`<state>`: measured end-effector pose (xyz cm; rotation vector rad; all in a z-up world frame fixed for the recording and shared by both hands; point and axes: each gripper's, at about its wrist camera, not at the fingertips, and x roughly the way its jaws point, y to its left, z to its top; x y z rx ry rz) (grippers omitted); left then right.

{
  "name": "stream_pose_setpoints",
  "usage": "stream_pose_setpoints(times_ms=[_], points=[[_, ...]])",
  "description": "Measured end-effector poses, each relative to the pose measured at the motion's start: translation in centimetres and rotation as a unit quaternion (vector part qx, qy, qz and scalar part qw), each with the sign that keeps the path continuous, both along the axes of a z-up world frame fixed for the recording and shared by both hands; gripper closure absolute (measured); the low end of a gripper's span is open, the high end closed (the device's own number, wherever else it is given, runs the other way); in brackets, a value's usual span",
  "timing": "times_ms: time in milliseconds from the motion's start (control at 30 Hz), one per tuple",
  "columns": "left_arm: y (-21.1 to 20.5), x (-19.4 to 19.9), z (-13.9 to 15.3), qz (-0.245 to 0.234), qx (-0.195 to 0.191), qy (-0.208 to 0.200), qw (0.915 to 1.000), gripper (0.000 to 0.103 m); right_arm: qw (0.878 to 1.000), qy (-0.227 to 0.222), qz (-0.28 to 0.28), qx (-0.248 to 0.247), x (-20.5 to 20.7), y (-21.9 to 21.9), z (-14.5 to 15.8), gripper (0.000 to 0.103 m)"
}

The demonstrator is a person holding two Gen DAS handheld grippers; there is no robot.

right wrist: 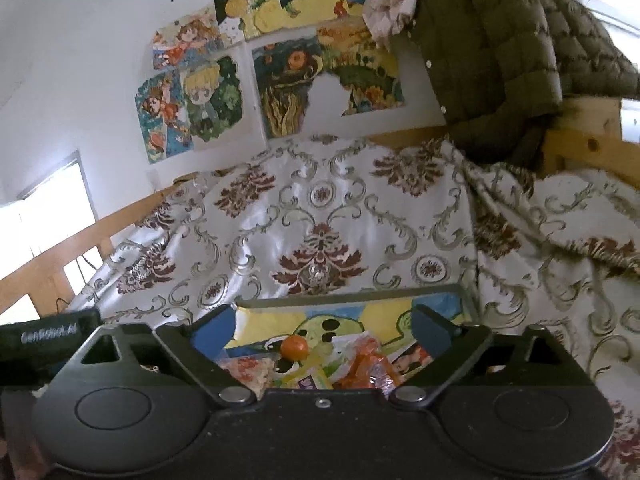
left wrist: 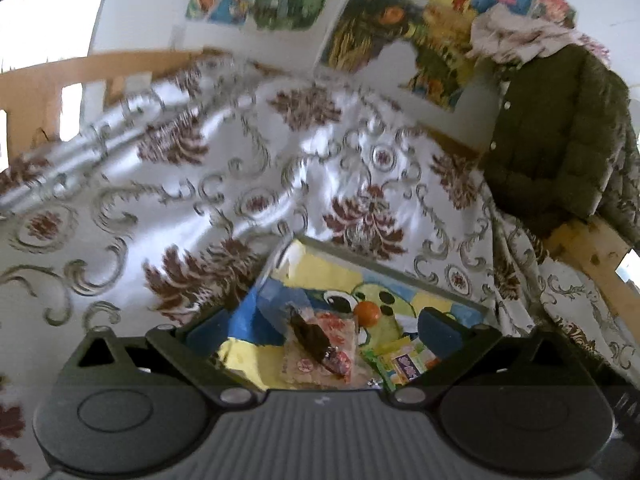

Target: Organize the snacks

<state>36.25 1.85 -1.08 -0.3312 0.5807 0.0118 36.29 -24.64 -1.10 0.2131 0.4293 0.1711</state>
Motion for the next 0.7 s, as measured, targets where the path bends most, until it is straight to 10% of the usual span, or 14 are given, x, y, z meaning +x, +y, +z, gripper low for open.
stream_pose_setpoints(times_ms=[700], points=[[0.6, -13.2, 2.9, 0.034, 0.072, -0.056, 0.9953, 0.000, 1.000, 0.002, -0.018, 0.000, -11.1, -0.3, 3.7, 0.001]])
